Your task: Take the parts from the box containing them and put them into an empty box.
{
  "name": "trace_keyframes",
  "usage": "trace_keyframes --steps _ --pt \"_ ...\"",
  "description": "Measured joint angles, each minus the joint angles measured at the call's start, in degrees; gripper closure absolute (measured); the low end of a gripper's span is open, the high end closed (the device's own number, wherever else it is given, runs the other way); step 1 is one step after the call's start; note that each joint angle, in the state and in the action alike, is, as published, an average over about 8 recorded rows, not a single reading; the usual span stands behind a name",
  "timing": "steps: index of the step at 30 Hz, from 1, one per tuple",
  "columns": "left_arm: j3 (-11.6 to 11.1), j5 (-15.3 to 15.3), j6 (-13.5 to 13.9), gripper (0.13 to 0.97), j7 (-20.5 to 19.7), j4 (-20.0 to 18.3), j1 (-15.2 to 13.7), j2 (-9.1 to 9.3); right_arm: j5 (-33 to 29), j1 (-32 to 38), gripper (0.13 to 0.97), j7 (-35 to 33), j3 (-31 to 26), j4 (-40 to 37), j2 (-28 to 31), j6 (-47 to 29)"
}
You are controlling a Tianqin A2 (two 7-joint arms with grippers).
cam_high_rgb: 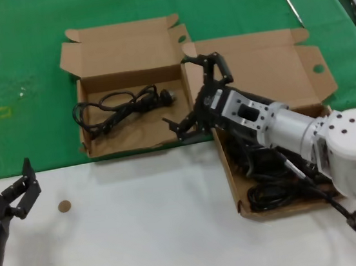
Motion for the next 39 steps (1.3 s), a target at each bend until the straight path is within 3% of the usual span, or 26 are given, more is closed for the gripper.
trace_keyframes --steps 6,10,18,27,39 --pt "0.00 0.00 0.00 0.344 0.00 0.00 0.00 0.00 1.09 -4.74 0.129 3.88 1.77 4.14 0.44 3.82" --pt "0.00 0.00 0.00 0.344 0.00 0.00 0.00 0.00 1.82 -7.88 0.129 6.47 2.96 6.92 0.74 6.37" --pt "0.00 0.00 0.00 0.205 0.01 0.00 0.00 0.00 3.26 -14.19 0.129 11.63 5.32 12.43 1.32 11.45" --pt "0.00 -0.01 0.00 0.138 0.01 0.00 0.00 0.00 4.89 -21.29 0.129 17.44 7.98 18.65 1.99 17.17" --pt "0.00 -0.01 0.00 0.132 0.01 0.00 0.00 0.00 7.05 -30.69 0.129 25.14 11.50 26.87 2.86 24.75"
